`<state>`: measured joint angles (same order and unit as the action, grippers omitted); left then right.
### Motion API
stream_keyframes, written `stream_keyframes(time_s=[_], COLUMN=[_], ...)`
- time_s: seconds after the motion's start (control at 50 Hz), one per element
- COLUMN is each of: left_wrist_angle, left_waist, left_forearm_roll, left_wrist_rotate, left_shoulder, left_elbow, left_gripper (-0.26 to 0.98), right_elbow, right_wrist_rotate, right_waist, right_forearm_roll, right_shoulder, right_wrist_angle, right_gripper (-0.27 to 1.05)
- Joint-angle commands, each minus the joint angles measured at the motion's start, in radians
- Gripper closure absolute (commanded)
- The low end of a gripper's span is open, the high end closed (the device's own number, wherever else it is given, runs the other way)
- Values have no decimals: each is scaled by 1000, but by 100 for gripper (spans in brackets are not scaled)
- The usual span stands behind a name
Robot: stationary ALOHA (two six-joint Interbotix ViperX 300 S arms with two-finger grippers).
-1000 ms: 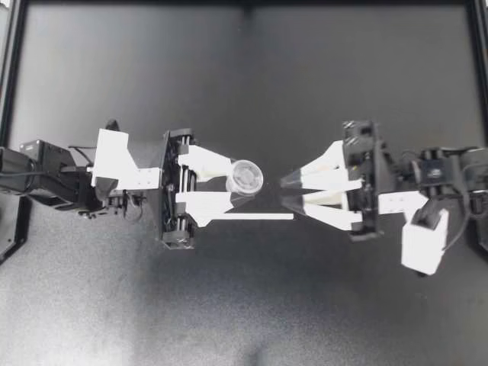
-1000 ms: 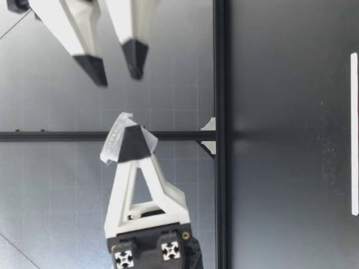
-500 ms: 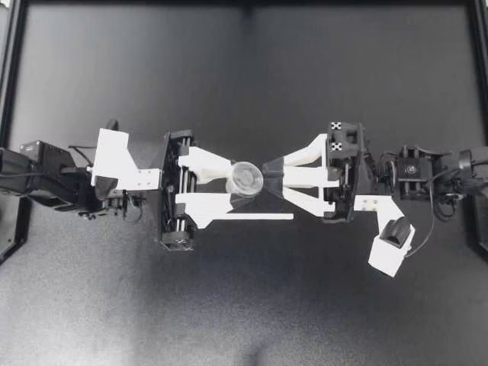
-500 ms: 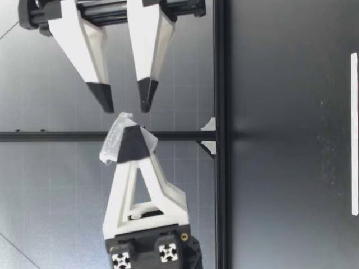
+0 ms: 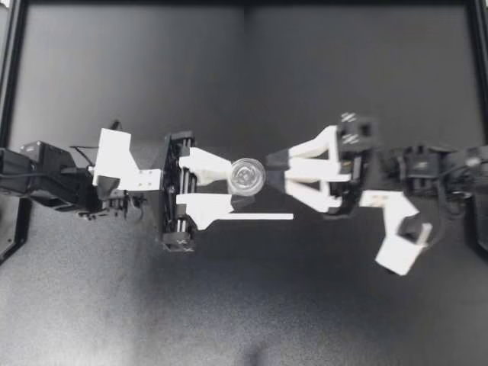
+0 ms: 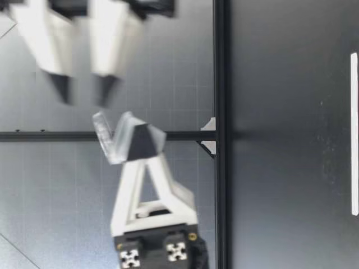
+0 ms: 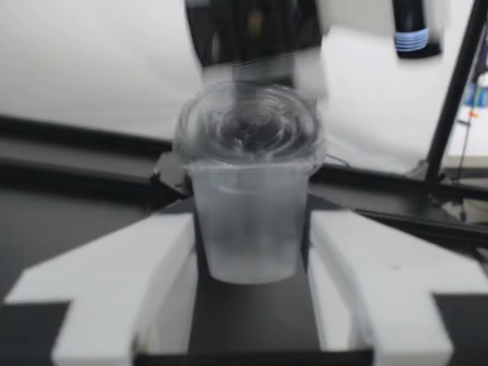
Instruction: Pick up the plastic cup and open its lid.
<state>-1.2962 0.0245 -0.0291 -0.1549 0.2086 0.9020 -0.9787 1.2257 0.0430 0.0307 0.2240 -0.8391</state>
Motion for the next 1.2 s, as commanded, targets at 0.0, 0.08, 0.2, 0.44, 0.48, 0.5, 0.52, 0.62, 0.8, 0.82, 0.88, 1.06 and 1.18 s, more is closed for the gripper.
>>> stream_keyframes(time_s=[0.0,0.08,0.2,0.44,0.48,0.5,0.52,0.62,0.8,0.82,0.88,1.06,1.18], left_wrist_angle=[0,2,2,20,20,20,21,21,21,21,35,87,123], left_waist=[2,2,3,2,2,2,2,2,2,2,2,2,2], left_forearm_roll=[2,2,3,5,6,6,6,6,8,8,9,17,20], left_wrist_rotate=[-3,-2,11,40,46,49,52,66,84,84,89,100,101], left_shoulder=[-11,-15,-35,-63,-64,-66,-67,-72,-94,-97,-106,-143,-163], left_elbow=[-15,-15,-8,5,5,8,9,15,34,37,44,60,67], left_gripper=[49,49,49,49,49,49,49,49,49,49,49,49,49], right_elbow=[-3,-20,-37,-41,-38,-38,-38,-35,-25,-25,-23,-23,-23], right_wrist_rotate=[-6,-11,-41,-405,-479,-517,-571,-773,-1022,-1037,-1074,-1111,-1114], right_waist=[-5,-3,-11,-32,-37,-37,-38,-38,-38,-40,-40,-38,-38], right_forearm_roll=[8,20,49,55,55,54,54,49,48,48,46,44,44], right_shoulder=[49,48,37,37,40,41,43,43,28,26,18,6,6], right_wrist_angle=[-15,-15,-14,35,48,54,61,86,114,115,123,135,155], right_gripper=[30,30,30,30,30,30,30,30,30,30,30,30,30])
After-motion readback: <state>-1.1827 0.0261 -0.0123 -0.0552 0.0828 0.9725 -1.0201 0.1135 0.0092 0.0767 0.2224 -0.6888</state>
